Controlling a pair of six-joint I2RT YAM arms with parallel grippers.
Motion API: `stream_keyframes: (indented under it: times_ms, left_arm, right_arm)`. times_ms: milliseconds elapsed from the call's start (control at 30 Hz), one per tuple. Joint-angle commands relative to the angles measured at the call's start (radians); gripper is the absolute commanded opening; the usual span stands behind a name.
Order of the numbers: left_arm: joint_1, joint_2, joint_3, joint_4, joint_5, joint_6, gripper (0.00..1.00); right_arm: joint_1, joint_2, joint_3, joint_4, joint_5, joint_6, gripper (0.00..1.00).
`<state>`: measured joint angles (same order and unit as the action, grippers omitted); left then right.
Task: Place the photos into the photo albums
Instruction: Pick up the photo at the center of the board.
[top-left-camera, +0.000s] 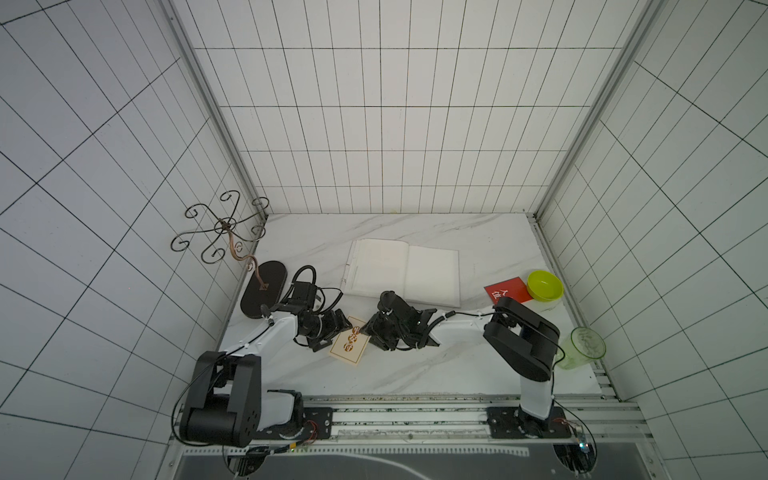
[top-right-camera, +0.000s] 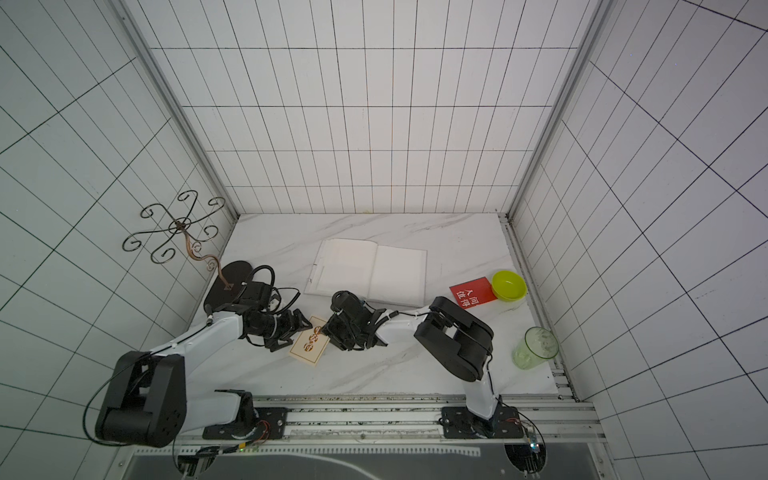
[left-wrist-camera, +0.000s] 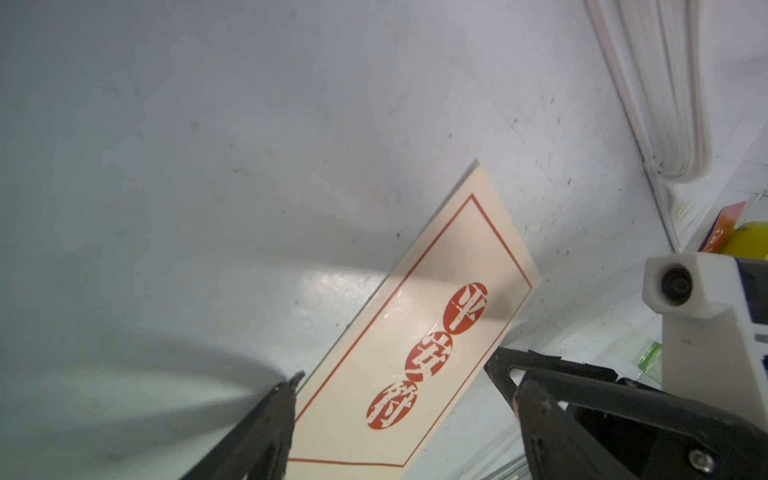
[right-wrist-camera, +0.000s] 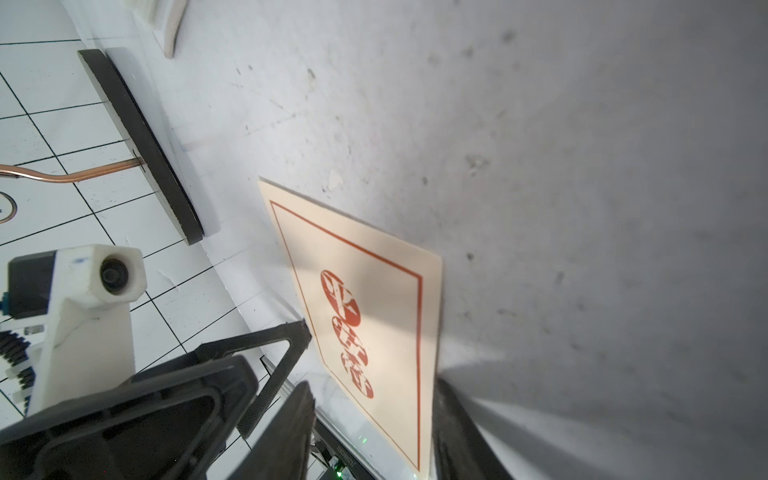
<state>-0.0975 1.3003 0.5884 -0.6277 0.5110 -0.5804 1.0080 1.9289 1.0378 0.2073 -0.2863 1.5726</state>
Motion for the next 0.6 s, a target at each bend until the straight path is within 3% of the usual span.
stream_keyframes:
  times_ms: [0,567]
  left_arm:
    - [-0.002,-0.012,-0.043,-0.027,0.045,-0.037,0.85]
    - [0.0,-0.045,-0.115,0.099,0.189,-0.112,0.81]
  right_arm:
    - [-0.015,0.022,-0.042,0.006,-0.003,0.047,0.48]
    - [-0.04,0.013,-0.063,0.052,-0.06,-0.056,0.46]
